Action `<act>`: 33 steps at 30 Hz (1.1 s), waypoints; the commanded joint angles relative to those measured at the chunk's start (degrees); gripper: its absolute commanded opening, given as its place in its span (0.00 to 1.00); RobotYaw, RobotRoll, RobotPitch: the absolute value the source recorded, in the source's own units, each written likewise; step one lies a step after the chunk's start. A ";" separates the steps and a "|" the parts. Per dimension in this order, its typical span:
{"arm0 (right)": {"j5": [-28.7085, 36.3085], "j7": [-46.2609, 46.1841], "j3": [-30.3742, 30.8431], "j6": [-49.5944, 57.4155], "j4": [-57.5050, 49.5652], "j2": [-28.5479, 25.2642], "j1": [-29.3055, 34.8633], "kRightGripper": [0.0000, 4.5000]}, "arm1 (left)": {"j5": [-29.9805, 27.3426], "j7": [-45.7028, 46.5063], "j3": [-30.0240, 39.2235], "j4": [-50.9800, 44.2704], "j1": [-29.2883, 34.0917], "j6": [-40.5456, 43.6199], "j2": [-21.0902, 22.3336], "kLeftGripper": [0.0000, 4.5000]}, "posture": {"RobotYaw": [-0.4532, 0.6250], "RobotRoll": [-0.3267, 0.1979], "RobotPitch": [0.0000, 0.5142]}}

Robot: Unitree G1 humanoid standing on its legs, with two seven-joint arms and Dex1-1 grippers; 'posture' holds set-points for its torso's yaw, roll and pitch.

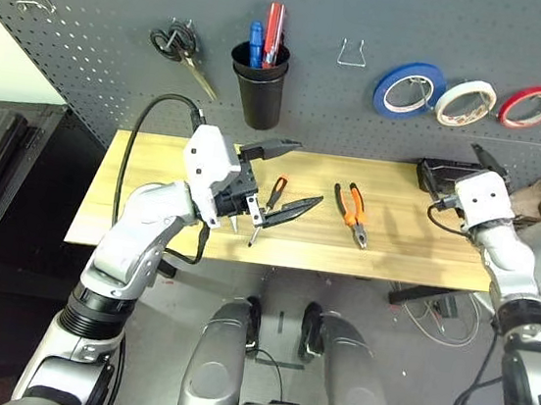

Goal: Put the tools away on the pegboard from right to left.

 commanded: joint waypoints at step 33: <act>8.40 3.01 1.52 78.40 -20.33 13.38 -10.85 0.99 | 15.87 -4.50 -6.60 10.50 -0.01 -1.73 8.02 1.00 | 0.55 0.62 0.55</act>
